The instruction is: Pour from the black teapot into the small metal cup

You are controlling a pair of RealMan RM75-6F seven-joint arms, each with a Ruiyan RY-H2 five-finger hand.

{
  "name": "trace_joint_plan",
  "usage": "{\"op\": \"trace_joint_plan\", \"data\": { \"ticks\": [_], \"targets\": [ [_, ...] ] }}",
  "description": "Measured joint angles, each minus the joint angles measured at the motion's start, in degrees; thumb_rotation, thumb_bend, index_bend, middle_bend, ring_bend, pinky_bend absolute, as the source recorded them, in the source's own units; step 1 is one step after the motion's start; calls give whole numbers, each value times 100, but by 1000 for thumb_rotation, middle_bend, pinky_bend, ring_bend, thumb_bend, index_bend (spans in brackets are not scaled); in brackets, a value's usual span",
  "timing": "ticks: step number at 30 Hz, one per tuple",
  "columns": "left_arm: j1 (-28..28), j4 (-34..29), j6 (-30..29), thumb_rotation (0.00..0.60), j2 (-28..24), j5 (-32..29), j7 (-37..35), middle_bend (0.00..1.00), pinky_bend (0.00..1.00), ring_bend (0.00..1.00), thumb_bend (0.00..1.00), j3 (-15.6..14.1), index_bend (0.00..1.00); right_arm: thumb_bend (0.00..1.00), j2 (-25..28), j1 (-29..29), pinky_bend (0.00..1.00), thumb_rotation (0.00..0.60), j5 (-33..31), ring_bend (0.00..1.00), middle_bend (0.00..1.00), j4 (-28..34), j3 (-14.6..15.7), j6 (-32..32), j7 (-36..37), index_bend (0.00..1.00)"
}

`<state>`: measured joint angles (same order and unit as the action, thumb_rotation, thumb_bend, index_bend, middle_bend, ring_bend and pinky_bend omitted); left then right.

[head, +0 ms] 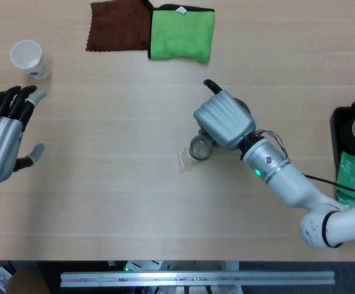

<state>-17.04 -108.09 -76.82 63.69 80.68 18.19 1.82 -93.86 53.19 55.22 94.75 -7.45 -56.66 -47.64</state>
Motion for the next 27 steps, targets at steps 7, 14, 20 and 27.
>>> {"op": "trace_joint_plan", "data": {
  "ticks": [7, 14, 20, 27],
  "targets": [
    [9, -4, 20, 600, 17, 11, 12, 123, 159, 116, 246, 24, 114, 364, 41, 24, 165, 555, -27, 1000, 963, 26, 39, -50, -17, 1000],
    [13, -9, 41, 600, 35, 15, 24, 123, 159, 116, 246, 42, 114, 365, 77, 29, 165, 556, -35, 1000, 963, 63, 86, -95, -16, 1000],
    [20, -11, 59, 600, 56, 13, 36, 123, 159, 116, 246, 51, 114, 364, 69, -12, 166, 556, 22, 1000, 963, 45, 125, -122, 127, 1000],
    [27, -6, 75, 600, 69, 5, 41, 123, 159, 116, 246, 62, 113, 365, 10, -163, 166, 557, 248, 1000, 963, -56, 145, -219, 590, 1000]
  ]
}}
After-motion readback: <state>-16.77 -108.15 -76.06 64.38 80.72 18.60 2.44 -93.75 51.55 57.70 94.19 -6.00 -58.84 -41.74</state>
